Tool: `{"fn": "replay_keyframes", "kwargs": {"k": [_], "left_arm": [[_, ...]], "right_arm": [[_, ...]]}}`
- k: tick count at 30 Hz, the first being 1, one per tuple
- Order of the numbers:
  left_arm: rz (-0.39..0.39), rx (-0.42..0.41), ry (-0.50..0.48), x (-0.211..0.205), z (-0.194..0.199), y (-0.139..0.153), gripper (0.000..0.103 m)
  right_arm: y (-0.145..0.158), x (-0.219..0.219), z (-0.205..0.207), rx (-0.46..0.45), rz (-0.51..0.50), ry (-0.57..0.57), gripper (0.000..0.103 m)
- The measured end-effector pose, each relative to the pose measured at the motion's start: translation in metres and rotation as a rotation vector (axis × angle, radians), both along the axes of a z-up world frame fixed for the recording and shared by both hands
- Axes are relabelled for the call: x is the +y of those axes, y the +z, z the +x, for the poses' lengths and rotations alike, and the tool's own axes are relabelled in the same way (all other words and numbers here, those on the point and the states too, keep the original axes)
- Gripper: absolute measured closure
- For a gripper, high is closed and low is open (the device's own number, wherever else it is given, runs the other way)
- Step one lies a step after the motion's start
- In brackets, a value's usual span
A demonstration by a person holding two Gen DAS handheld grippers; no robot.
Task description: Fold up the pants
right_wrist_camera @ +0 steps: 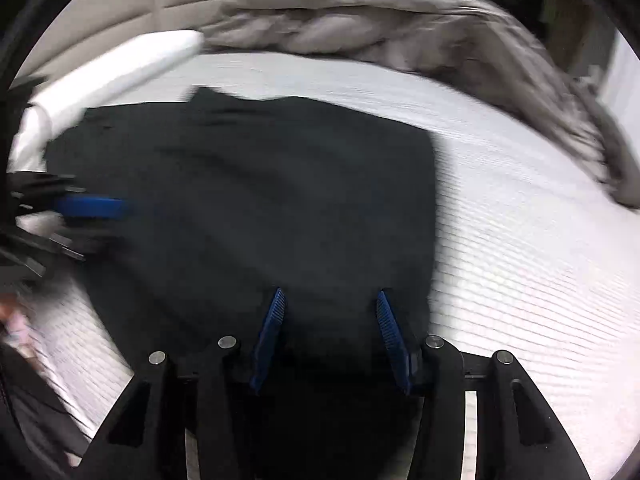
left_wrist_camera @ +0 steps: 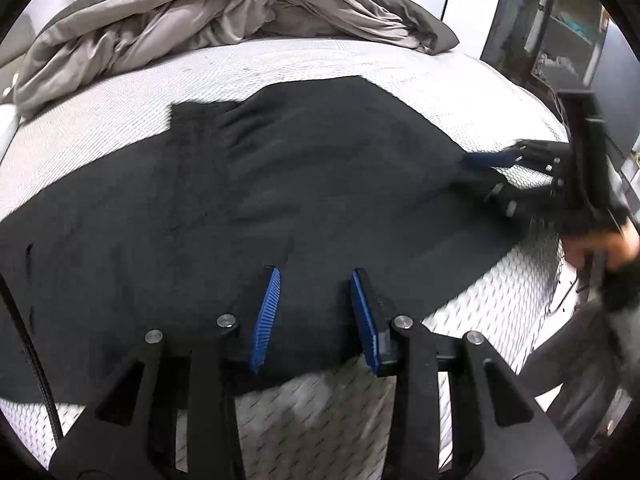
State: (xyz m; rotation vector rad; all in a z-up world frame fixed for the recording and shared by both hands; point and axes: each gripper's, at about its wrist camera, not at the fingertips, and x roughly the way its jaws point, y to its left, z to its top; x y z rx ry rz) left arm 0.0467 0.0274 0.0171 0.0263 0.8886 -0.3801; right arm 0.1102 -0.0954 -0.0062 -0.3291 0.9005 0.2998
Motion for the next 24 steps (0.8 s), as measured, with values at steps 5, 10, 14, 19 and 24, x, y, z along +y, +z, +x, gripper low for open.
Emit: {"fn": "replay_keyframes", "kwargs": {"k": [5, 10, 14, 19, 24], "left_arm": [[-0.032, -0.064, 0.036, -0.003, -0.007, 0.02, 0.068], [0.017, 0.001, -0.069, -0.058, 0.011, 0.005, 0.066], [0.039, 0.02, -0.099, -0.049, 0.008, -0.002, 0.065], [-0.047, 0.054, -0.085, 0.001, -0.003, 0.004, 0.066], [-0.129, -0.027, -0.024, 0.018, -0.005, 0.031, 0.065]], "right_arm": [[0.022, -0.043, -0.007, -0.033, 0.125, -0.066, 0.054], [0.023, 0.022, -0.026, -0.002, 0.17, 0.097, 0.054], [-0.004, 0.024, -0.037, 0.022, 0.038, 0.154, 0.054], [-0.001, -0.053, -0.041, 0.06, 0.084, 0.063, 0.054], [0.017, -0.097, -0.042, 0.115, 0.337, 0.031, 0.053]]}}
